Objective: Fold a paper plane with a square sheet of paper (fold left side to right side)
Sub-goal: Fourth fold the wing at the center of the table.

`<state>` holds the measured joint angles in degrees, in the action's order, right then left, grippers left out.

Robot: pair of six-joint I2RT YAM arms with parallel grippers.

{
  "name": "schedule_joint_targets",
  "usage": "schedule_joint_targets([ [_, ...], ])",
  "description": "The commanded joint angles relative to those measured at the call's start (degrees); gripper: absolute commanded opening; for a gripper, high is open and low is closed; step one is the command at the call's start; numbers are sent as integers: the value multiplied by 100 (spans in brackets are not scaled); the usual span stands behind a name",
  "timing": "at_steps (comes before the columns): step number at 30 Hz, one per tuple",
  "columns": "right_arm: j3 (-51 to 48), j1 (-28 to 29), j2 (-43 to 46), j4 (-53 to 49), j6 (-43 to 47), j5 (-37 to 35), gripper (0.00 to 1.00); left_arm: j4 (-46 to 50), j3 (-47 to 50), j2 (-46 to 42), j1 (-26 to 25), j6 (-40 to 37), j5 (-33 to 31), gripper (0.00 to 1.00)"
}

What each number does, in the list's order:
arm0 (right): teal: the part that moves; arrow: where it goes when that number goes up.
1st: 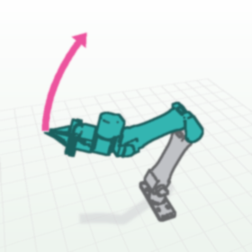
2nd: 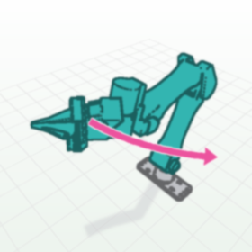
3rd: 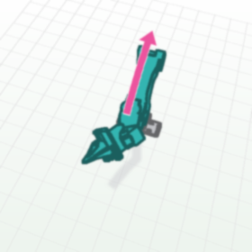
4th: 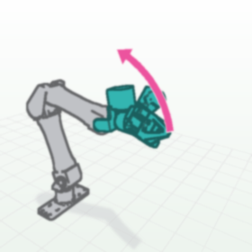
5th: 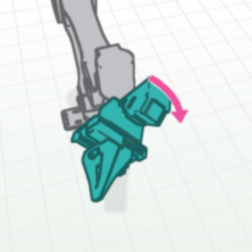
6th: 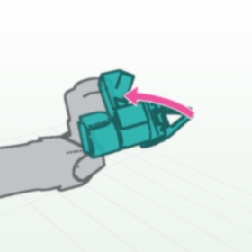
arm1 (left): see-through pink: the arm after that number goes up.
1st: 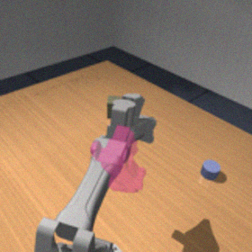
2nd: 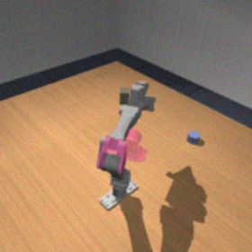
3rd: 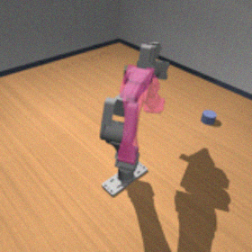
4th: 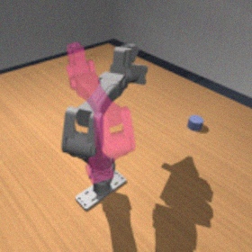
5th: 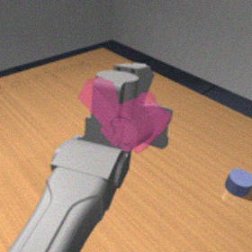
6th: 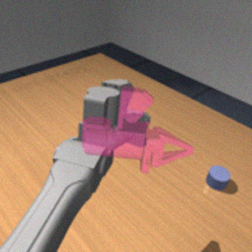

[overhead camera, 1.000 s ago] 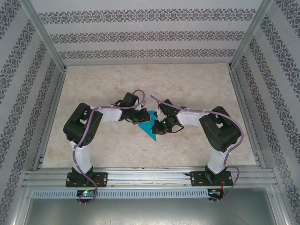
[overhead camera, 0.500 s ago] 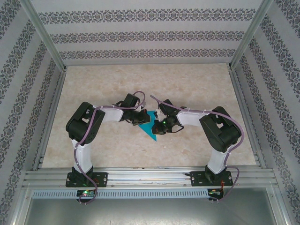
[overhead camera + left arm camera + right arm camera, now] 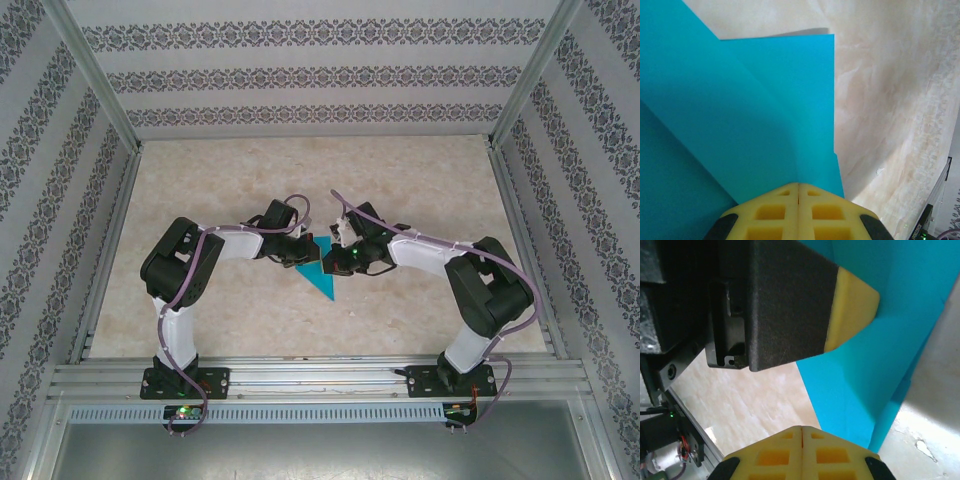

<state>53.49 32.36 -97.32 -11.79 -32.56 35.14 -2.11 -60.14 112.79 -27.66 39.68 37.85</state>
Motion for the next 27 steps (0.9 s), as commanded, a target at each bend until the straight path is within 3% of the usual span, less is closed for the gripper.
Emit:
schedule_joint_targets([
  [1, -153, 24, -200, 504, -256, 196, 0, 387, 59, 173, 12, 12, -391, 0],
  [15, 122, 126, -830, 651, -261, 90, 0, 412, 16, 233, 12, 31, -357, 0],
  [27, 65, 138, -894, 200, -85, -260, 0, 450, 1, 261, 15, 43, -399, 0],
])
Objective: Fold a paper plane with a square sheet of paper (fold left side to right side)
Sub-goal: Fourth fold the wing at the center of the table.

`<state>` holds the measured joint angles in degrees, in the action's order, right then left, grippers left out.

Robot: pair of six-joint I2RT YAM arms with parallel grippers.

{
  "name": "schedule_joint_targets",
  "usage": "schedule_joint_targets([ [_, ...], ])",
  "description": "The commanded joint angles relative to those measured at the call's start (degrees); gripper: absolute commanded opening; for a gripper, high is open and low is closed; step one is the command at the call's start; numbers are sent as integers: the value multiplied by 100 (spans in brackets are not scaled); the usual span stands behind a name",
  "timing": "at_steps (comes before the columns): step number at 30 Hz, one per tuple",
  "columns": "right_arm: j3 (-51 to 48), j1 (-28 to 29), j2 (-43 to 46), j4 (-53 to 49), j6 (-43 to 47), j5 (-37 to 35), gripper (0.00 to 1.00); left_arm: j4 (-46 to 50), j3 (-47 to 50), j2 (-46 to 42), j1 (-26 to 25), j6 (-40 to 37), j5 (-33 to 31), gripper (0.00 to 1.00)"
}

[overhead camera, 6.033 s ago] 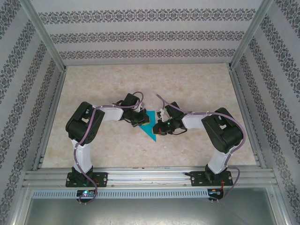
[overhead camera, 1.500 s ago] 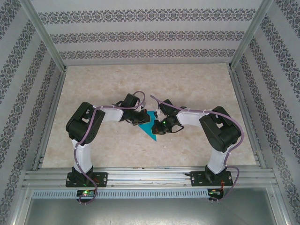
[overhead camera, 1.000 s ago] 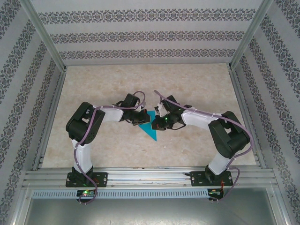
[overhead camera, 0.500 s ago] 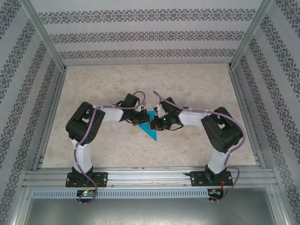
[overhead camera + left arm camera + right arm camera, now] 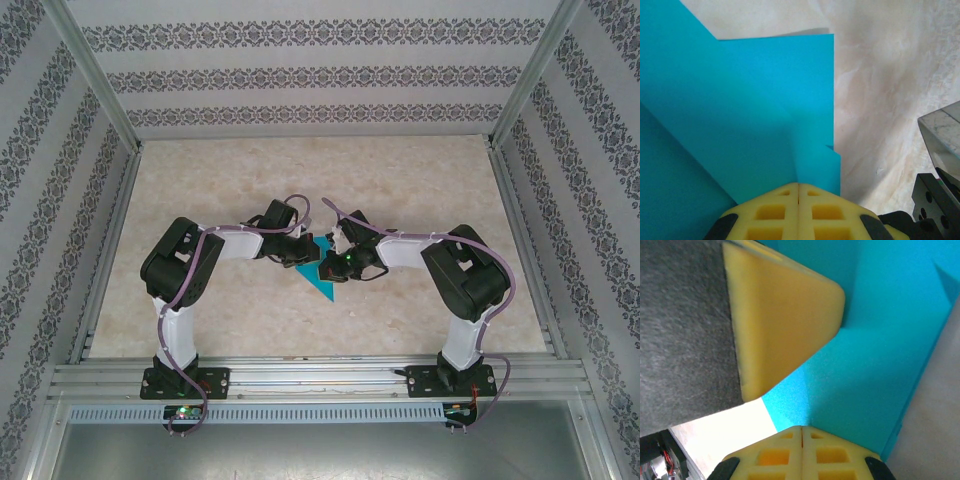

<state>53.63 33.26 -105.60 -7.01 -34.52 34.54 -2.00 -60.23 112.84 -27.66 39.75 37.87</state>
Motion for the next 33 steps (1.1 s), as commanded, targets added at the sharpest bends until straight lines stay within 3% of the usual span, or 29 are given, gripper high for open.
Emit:
schedule_joint_targets([
  [1, 28, 56, -53, -305, 120, -196, 0, 446, -1, 263, 8, 42, -412, 0],
  [33, -799, 195, 440, -639, 77, 113, 0, 629, -21, 415, 117, 122, -596, 0],
])
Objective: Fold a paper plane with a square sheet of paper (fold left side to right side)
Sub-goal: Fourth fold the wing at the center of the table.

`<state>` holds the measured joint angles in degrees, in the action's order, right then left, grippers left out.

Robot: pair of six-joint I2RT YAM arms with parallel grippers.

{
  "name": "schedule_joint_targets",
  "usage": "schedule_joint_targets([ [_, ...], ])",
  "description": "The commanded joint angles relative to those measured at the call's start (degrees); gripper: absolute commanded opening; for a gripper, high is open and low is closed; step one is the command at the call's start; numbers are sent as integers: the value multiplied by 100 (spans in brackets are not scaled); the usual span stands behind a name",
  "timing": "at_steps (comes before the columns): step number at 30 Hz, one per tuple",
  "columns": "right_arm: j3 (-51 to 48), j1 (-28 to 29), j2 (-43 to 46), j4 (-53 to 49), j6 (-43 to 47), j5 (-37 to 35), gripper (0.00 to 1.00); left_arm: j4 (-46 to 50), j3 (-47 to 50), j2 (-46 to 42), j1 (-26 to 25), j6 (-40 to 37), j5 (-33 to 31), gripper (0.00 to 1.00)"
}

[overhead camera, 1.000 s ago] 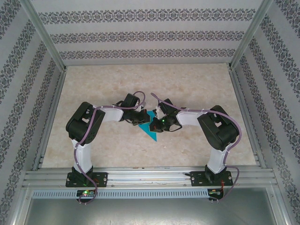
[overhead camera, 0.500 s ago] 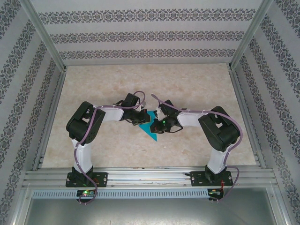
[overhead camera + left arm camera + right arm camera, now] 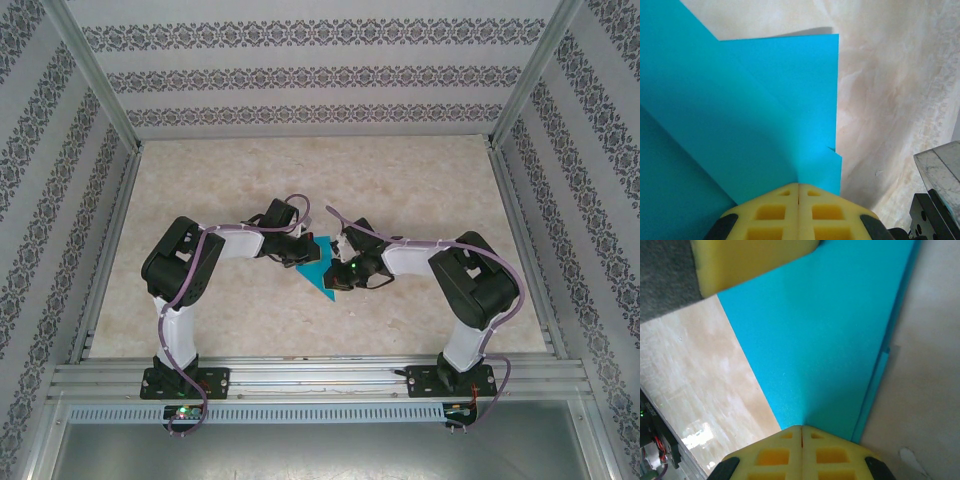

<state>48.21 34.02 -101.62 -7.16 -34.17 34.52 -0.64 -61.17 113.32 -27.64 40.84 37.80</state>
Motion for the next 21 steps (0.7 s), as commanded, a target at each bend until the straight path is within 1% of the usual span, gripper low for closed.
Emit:
schedule_joint_targets([
  [1, -288, 121, 53, -600, 29, 133, 0, 495, 77, 366, 111, 17, -590, 0],
  [21, -671, 133, 343, -561, -28, 142, 0, 524, 75, 367, 126, 14, -612, 0],
])
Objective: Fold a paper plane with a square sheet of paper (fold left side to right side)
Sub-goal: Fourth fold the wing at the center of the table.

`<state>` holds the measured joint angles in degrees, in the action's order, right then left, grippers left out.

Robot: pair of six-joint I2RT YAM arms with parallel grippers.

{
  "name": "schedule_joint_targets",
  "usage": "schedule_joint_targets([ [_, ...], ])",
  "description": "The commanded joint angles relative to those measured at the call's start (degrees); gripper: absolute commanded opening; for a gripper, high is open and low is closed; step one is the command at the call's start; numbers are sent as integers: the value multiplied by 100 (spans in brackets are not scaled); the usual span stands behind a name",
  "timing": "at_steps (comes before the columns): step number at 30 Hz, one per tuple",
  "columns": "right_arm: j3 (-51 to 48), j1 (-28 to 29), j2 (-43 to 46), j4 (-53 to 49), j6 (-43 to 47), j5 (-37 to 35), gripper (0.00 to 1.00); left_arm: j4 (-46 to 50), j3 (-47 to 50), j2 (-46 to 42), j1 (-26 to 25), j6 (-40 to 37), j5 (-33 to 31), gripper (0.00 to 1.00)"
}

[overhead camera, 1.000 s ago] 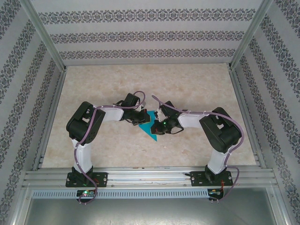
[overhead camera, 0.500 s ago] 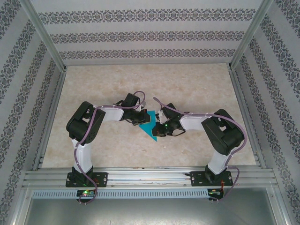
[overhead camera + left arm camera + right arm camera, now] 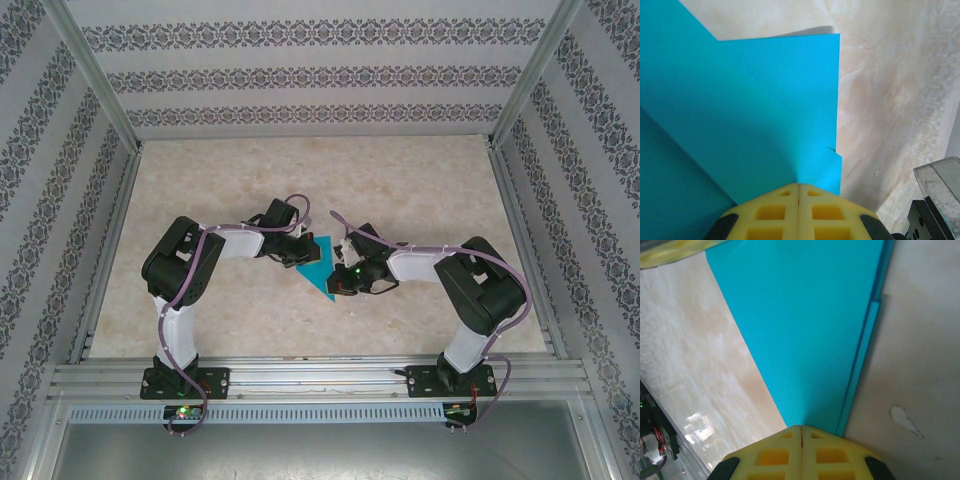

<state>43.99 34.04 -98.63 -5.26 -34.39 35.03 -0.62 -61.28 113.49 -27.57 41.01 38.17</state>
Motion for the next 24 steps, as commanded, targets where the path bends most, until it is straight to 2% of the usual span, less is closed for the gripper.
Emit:
schedule_joint_targets([
  [1, -250, 137, 53, -776, -2, 80, 0, 528, 89, 349, 121, 1, -652, 0],
  [15, -22, 94, 476, -716, -42, 365, 0, 529, 69, 340, 118, -6, -644, 0],
  [24, -13, 78, 175, -431, -86, 401, 0, 526, 73, 331, 120, -7, -635, 0],
])
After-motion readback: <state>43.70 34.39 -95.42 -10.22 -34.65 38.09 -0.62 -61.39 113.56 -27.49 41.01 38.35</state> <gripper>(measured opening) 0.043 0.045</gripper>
